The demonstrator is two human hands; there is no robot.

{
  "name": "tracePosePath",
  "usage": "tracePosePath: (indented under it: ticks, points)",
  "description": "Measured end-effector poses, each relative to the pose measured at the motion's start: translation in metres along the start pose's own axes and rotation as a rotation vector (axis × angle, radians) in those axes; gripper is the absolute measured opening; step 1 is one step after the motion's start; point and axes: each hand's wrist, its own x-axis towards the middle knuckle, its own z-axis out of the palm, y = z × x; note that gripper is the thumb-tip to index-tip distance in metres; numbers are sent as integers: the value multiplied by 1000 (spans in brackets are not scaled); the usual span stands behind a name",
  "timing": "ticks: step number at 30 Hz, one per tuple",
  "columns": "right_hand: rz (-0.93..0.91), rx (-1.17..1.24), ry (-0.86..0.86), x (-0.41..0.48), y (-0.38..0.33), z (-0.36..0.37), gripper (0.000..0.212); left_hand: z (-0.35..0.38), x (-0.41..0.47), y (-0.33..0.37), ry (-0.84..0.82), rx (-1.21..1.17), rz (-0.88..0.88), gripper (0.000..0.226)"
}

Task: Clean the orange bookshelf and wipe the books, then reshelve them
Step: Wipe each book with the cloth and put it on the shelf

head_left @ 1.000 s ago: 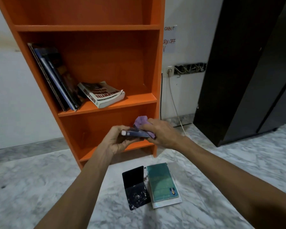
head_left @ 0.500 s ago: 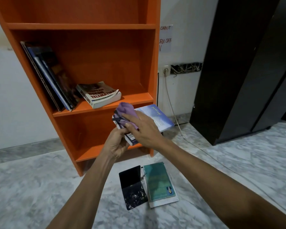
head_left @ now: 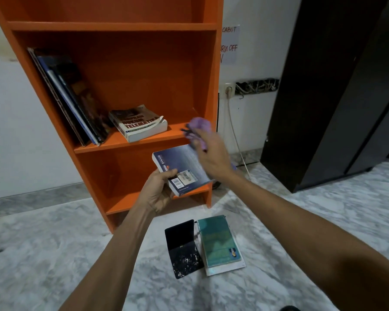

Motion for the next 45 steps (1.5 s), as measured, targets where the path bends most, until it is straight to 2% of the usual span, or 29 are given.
tracePosePath:
  ticks: [2,4,8,12,14,16,19,20,22,25,27,31,33,35,36,39,41,43,45]
  points:
    - [-90,-154,-143,-4,-25,19,34,9,2,-4,-51,-48,23,17]
    - [-113,-289,-212,-8,-36,31,38,12,2,-5,-69,-112,33,21]
    - [-127,-242,-290,-25,-34,38,39,-4,5,-3,-40,-295,59,24]
    - [-255,-148,-311,-51,-18,19,37,-21,6,2,30,-240,86,20]
    - [-212,-212,-337,-48,2,7,36,-28,7,3,73,-198,68,13]
    - [-48,-295,-331,-37,17,-7,34,-32,6,3,113,-171,46,13]
    - [111,-261,-61,-21,17,-23,31,-30,5,3,115,-96,43,17]
    - [89,-190,-7,-18,8,-22,32,-27,5,3,111,-69,48,17]
    - [-41,-39,-75,-21,-21,-9,37,-18,5,3,92,-56,68,17]
    - [-224,-108,-230,-28,-38,23,39,-6,5,5,-15,-47,103,19]
    - [-177,-157,-184,-19,-31,28,40,-5,1,9,-38,-81,112,20]
    - [-54,-227,-146,1,5,17,39,-14,-7,24,38,-115,120,18]
    - [119,-287,-92,4,33,6,37,-16,-11,30,56,-95,110,17]
    - [313,-253,28,1,51,-8,32,-17,-12,35,102,-115,90,15]
    - [346,-232,105,-2,51,-14,30,-17,-11,36,123,-154,74,15]
    - [127,-126,232,-24,12,-16,32,-13,-3,38,163,-324,51,21]
    - [-68,-54,180,-41,-27,-3,37,-4,0,33,176,-347,34,25]
    - [-290,-127,93,-51,-46,16,40,6,-3,27,127,-318,43,22]
    - [-390,-233,100,-49,-38,24,38,8,-8,25,84,-310,51,22]
